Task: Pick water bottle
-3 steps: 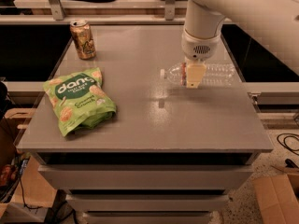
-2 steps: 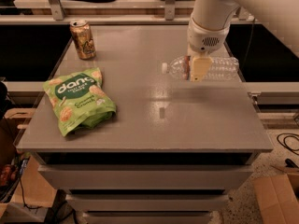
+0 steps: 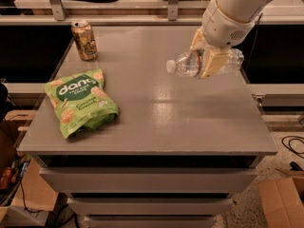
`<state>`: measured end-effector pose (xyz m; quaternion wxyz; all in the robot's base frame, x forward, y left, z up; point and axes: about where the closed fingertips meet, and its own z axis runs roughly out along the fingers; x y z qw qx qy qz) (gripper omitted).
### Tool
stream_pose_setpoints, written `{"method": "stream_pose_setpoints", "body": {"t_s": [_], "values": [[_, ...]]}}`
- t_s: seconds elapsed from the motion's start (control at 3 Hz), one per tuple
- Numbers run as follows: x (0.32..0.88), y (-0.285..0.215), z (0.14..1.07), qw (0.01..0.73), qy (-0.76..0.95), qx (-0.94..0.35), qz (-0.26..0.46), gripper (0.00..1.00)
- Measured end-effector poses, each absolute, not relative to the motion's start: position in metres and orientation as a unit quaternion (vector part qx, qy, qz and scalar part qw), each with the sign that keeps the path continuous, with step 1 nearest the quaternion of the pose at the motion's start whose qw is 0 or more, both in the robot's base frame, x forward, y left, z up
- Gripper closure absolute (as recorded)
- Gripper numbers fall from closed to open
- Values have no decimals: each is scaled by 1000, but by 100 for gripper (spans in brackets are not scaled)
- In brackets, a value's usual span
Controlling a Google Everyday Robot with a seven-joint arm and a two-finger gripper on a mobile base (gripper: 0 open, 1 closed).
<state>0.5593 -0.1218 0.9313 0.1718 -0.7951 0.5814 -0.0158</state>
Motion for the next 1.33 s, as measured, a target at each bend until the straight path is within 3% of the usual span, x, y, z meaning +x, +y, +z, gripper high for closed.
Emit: {"method": "stream_pose_setpoints", "body": {"t_s": [1.33], "values": [[531, -112, 940, 185, 461, -868, 15, 100]]}}
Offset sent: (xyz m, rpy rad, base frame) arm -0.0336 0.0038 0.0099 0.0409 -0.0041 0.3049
